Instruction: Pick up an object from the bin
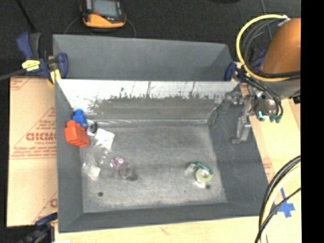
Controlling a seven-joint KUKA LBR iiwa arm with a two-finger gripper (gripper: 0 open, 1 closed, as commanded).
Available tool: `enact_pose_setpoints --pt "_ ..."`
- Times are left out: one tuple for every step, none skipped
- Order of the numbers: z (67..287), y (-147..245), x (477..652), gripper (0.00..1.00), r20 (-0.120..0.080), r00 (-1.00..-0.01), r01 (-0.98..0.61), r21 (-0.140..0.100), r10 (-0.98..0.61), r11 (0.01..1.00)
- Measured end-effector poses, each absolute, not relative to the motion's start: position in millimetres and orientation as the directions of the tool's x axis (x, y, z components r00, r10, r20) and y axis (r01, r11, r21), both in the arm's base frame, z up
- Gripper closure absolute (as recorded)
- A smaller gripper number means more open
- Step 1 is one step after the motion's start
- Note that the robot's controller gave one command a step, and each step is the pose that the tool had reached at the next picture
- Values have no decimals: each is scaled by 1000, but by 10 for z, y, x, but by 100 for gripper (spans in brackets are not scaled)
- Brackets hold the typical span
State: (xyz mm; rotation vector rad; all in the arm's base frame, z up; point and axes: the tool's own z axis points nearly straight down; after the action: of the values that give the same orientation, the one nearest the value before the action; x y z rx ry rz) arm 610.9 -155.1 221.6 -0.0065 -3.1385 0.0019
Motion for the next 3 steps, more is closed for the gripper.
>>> enact_pose_setpoints --pt "710 -1155 5666 0 -3 -872 -489 -6 -489 872" --pt "1008 -625 5001 0 -1 -982 -191 2 -191 982" --pt "1092 -1154 5053 0 -5 -908 -420 -4 -420 908"
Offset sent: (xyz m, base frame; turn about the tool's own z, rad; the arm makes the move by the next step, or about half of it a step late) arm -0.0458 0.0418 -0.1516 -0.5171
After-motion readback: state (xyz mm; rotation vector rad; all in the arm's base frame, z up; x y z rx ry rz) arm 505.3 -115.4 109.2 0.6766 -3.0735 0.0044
